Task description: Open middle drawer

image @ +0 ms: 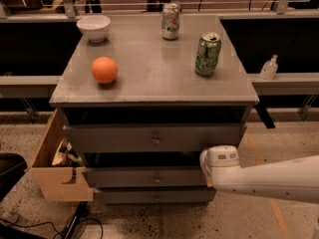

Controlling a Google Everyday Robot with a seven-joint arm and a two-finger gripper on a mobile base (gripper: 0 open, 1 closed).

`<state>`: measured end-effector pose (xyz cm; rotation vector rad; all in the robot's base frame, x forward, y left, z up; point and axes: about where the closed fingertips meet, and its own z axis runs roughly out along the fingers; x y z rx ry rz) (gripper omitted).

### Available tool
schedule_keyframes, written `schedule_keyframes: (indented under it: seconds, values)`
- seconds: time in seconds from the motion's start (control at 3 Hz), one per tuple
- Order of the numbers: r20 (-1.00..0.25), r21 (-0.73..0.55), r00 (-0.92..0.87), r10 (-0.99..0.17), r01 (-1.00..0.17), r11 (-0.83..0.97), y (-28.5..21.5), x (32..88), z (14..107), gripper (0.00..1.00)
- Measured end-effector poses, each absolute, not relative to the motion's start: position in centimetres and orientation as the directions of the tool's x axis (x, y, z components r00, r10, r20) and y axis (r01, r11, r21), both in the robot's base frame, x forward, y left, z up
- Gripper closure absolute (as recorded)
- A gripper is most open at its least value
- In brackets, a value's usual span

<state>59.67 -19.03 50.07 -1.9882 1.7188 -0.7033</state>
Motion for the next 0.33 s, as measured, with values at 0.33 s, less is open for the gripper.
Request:
schedule_keyframes:
  seconds: [0.33]
  values:
    - [0.103, -0.611, 0.109, -0.989, -0.777, -0.149, -19.03, 59.67, 50.07, 0.0]
